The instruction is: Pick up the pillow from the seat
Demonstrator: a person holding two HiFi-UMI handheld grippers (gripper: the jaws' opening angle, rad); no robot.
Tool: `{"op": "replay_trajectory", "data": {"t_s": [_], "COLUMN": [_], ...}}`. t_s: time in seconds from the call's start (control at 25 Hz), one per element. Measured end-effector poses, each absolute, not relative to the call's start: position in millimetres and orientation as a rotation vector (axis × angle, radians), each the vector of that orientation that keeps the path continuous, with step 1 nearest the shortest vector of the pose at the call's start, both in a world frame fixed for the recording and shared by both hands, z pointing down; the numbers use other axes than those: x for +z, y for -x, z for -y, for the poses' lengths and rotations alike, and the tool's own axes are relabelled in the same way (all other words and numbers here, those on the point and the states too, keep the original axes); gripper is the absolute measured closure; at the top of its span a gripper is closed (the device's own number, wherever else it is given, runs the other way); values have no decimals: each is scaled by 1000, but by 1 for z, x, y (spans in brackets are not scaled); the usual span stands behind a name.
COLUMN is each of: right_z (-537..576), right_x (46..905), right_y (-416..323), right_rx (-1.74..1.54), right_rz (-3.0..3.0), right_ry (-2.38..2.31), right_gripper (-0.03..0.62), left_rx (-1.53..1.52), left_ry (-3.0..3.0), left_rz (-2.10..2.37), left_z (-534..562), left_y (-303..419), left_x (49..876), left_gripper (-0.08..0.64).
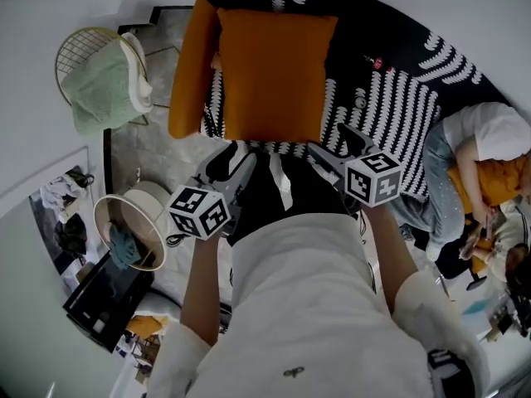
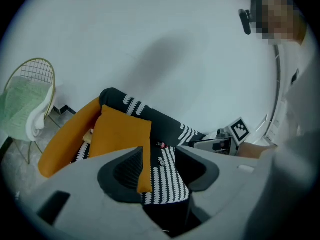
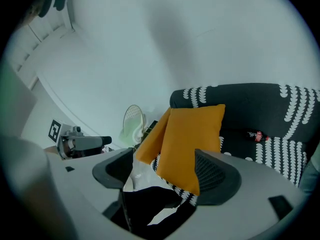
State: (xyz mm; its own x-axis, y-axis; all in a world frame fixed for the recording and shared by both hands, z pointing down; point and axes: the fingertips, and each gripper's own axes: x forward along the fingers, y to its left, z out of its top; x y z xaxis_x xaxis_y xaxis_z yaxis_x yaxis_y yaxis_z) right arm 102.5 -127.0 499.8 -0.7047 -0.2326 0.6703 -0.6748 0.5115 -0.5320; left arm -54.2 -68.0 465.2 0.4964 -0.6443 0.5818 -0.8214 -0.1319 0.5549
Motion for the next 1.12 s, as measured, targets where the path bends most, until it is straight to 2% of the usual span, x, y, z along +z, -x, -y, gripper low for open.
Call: {"op": "replay_trajectory", "data": {"t_s": [0.44,0.92,1.12], "right_z": [137,153,162], "right_x": [585,646,676], "right_y": [-101,-92,-94], "right_rx": [1083,1070,1046], "right_rz": [2095,1989,1943], "right_ry": [-793,-858,-868], "right_gripper": [176,138,126], "left_rx": [278,420,509], "left_ry": [-1808,-1830,-1841], "left_rz": [1180,1096,1020], "left_z": [87,123,132], "left_y": [77,99,112], "left_x": [544,613,647], "left_gripper": [314,182,80]}}
